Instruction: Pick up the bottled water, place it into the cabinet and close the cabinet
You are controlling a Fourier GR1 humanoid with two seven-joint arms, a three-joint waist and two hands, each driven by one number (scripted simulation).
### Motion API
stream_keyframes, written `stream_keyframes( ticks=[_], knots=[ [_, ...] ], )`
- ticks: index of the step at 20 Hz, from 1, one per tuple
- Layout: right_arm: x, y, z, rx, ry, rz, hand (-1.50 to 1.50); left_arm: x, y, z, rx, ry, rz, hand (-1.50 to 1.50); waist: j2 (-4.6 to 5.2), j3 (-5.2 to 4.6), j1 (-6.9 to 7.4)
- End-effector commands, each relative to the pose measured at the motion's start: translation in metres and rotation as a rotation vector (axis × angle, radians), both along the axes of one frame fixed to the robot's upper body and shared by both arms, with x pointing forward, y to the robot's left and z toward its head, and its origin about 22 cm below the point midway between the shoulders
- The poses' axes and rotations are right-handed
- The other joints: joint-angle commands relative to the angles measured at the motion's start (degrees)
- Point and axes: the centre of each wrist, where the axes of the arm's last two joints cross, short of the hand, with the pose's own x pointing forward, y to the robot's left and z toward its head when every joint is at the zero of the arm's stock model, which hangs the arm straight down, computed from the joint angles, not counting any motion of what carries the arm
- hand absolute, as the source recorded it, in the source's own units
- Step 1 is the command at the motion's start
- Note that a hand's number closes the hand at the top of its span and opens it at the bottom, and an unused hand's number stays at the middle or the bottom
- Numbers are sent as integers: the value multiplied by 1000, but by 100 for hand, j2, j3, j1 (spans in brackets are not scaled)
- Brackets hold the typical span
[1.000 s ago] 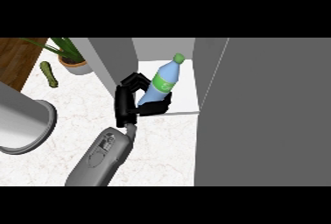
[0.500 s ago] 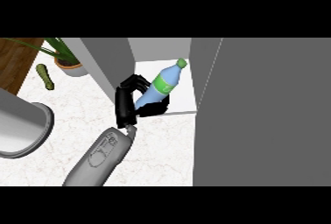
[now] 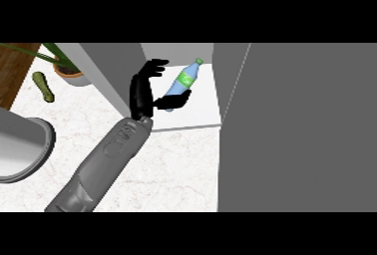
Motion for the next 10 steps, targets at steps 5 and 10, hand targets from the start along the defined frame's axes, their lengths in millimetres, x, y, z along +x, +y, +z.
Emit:
stream_keyframes(
  ticks=[5, 10],
  knots=[
    [-2, 0, -5, -5, -16, -5, -150, 46, 28, 14, 48, 41, 40, -150, 79, -24, -13],
    [-3, 5, -8, -9, -11, 16, -150, 53, 37, 15, 52, 47, 40, -150, 80, -24, 34]
  ],
)
